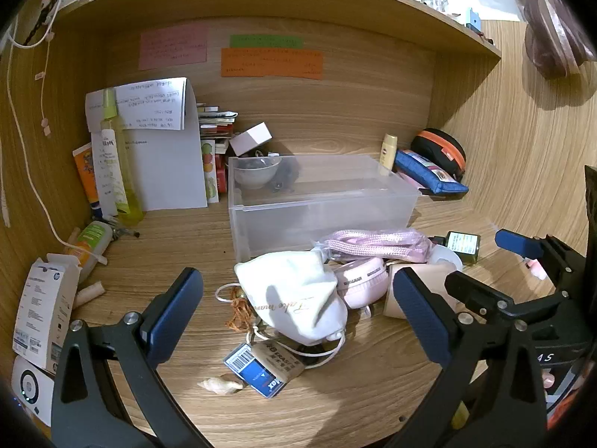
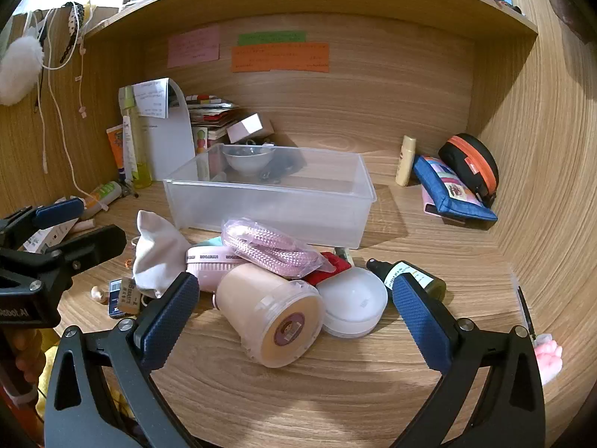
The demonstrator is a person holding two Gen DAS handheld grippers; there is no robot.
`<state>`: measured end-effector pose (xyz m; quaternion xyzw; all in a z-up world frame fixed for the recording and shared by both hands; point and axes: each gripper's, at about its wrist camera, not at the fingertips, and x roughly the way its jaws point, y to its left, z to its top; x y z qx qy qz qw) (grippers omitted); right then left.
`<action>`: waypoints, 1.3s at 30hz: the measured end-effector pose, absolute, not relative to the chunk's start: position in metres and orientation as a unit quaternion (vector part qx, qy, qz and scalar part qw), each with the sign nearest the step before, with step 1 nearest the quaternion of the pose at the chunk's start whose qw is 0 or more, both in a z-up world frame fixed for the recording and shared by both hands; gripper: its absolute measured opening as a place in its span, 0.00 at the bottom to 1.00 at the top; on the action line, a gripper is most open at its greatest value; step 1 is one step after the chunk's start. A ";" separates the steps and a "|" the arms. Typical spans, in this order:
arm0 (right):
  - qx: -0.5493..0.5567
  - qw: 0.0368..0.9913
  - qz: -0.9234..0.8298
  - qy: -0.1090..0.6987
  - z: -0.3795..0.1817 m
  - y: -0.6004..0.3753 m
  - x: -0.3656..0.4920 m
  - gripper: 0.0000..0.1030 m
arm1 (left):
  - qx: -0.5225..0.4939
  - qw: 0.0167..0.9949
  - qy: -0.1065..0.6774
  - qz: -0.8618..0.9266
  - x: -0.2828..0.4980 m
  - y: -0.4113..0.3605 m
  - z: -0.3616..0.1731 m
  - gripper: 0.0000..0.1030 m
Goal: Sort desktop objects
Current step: 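Move the right gripper toward the dark green glass bottle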
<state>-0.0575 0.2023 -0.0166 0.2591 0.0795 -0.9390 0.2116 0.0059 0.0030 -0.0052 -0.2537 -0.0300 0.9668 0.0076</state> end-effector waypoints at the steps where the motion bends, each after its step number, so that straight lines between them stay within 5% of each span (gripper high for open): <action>1: 0.260 0.212 -0.939 0.080 -0.016 0.203 -0.058 1.00 | -0.253 0.008 -0.030 0.967 0.006 0.003 -0.005 1.00; 24: 0.259 0.202 -0.942 0.075 -0.016 0.215 -0.058 1.00 | -0.244 -0.005 -0.027 0.969 0.011 -0.024 0.004 1.00; 39: 0.288 0.147 -0.943 0.081 -0.034 0.259 -0.072 1.00 | -0.363 0.007 -0.092 0.927 0.003 -0.091 -0.045 1.00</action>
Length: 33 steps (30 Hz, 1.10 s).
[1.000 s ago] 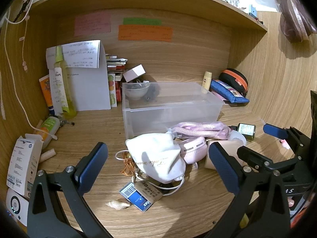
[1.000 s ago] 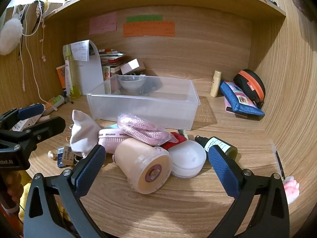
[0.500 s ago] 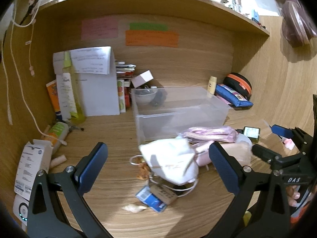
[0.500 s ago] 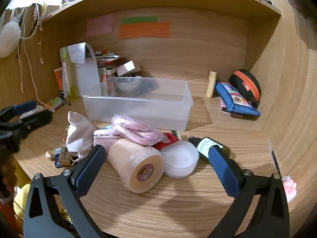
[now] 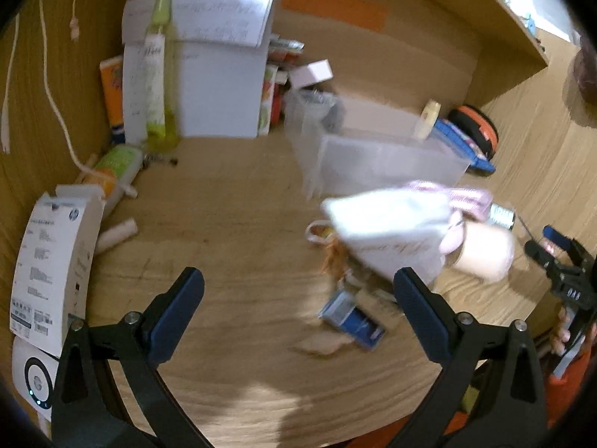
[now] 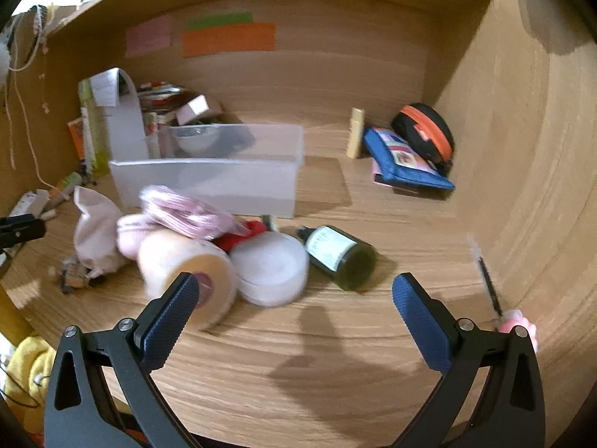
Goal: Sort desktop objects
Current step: 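Move the right gripper toward the dark green glass bottle, then close the right gripper on the dark green glass bottle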
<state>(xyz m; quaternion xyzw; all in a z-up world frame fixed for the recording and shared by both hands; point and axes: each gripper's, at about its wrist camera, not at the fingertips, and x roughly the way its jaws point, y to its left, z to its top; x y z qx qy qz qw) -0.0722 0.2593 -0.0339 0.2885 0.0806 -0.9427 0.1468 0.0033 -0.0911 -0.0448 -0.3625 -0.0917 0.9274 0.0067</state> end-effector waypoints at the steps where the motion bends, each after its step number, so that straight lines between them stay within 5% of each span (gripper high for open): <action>1: 0.288 0.139 -0.944 0.084 -0.035 0.263 -0.073 1.00 | -0.369 0.006 -0.090 0.925 0.005 -0.093 -0.048 1.00; 8: 0.319 0.119 -0.937 0.076 -0.044 0.285 -0.100 1.00 | -0.398 0.012 -0.062 0.915 0.017 -0.087 -0.066 1.00; 12: 0.346 0.126 -0.927 0.076 -0.050 0.288 -0.119 1.00 | -0.410 0.022 -0.047 0.910 0.017 -0.077 -0.072 0.82; 18: 0.359 0.126 -0.920 0.089 -0.055 0.287 -0.141 0.98 | -0.412 0.018 -0.034 0.910 0.013 -0.072 -0.079 0.79; 23: 0.380 0.165 -0.908 0.054 -0.057 0.290 -0.157 0.88 | -0.401 0.023 -0.029 0.915 0.012 -0.068 -0.079 0.70; 28: 0.397 0.189 -0.898 0.028 -0.059 0.289 -0.168 0.79 | -0.395 0.042 -0.024 0.917 0.012 -0.063 -0.076 0.48; 33: 0.393 0.190 -0.899 0.041 -0.057 0.283 -0.168 0.68 | -0.398 0.055 -0.035 0.915 0.013 -0.066 -0.076 0.41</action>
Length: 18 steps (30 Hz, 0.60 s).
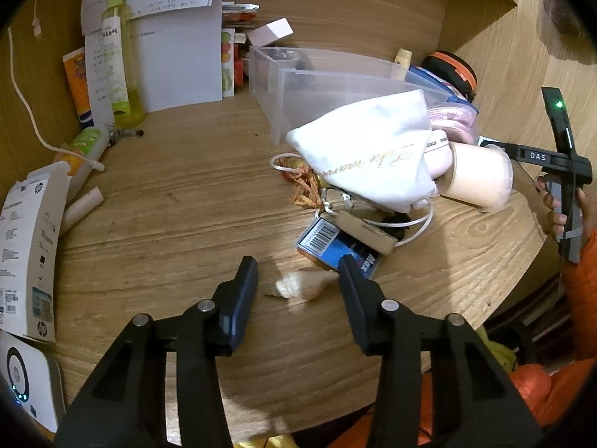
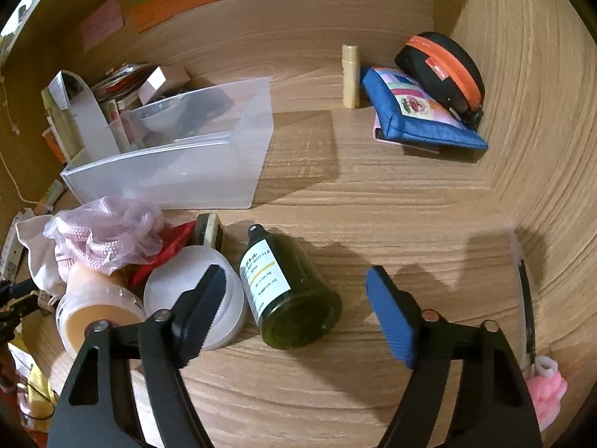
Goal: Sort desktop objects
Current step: 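Close the right gripper on the dark green glass bottle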
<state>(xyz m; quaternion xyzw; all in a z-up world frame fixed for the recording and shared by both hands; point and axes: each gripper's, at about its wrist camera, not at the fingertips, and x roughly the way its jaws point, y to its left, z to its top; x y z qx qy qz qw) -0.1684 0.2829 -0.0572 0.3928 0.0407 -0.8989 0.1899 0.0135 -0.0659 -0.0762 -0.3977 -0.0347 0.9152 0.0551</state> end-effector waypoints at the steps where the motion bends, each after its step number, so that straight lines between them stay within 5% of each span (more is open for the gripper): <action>1: 0.393 0.191 -0.898 0.043 -0.057 0.283 -0.169 0.66 | -0.400 0.051 -0.031 0.915 0.014 -0.067 -0.076 0.37; 18: 0.393 0.202 -0.896 0.051 -0.059 0.285 -0.174 0.72 | -0.393 0.016 -0.029 0.919 0.015 -0.084 -0.078 0.34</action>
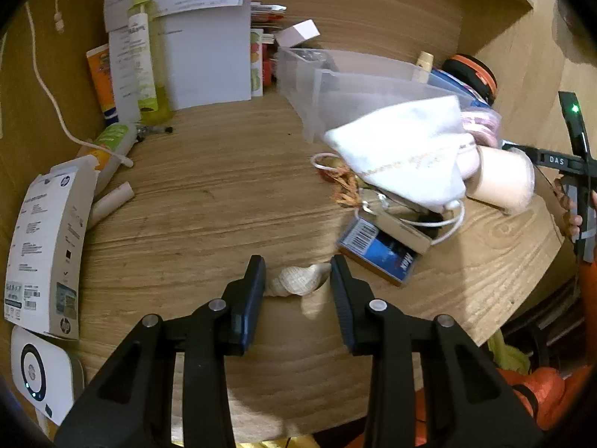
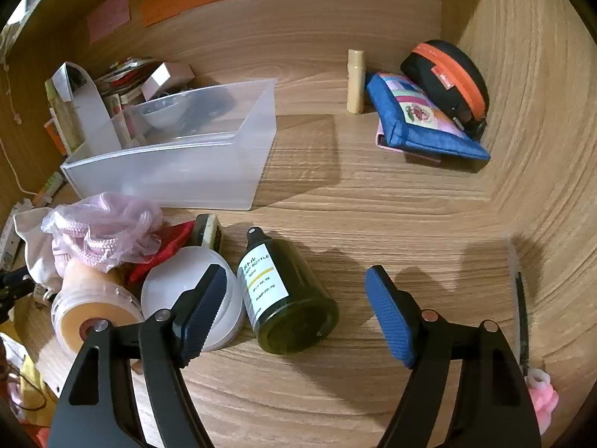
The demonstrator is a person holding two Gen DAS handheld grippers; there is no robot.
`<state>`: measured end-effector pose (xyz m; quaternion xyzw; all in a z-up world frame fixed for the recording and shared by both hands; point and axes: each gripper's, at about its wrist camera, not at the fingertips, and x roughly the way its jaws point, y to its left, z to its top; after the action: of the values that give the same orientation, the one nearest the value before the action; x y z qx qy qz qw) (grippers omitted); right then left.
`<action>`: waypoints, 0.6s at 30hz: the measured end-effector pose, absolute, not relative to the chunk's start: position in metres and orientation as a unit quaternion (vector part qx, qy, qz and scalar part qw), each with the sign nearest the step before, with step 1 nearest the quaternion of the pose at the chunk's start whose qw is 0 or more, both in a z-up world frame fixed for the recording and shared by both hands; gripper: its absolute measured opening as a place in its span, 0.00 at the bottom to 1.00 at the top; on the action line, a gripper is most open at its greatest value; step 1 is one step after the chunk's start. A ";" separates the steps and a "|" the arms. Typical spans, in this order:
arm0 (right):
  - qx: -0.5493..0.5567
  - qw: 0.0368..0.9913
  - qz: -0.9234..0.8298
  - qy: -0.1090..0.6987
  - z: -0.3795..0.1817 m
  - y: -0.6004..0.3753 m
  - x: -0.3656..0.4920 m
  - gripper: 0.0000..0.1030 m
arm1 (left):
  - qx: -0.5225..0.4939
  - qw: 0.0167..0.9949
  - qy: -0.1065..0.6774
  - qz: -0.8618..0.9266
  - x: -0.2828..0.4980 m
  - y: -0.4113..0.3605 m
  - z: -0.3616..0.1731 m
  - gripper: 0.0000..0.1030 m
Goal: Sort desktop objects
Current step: 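Close the right gripper on the dark green glass bottle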
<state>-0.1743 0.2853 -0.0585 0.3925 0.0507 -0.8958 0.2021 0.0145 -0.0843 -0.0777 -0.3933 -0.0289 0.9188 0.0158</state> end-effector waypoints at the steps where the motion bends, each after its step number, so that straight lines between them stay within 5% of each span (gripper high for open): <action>1: 0.395 0.206 -0.894 0.048 -0.059 0.286 -0.176 0.71 | -0.392 0.013 -0.030 0.919 0.014 -0.085 -0.078 0.34; 5: 0.399 0.241 -0.884 0.036 -0.056 0.285 -0.173 0.38 | -0.389 0.003 -0.038 0.920 0.010 -0.089 -0.076 0.23; 18: 0.348 0.197 -0.913 0.080 -0.029 0.285 -0.148 0.36 | -0.347 0.008 -0.041 0.937 0.003 -0.084 -0.052 0.22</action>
<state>-0.1483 0.2848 -0.0292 0.3481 0.0796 -0.9130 0.1974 0.0032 -0.0835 -0.0520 -0.3470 -0.0408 0.9369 0.0083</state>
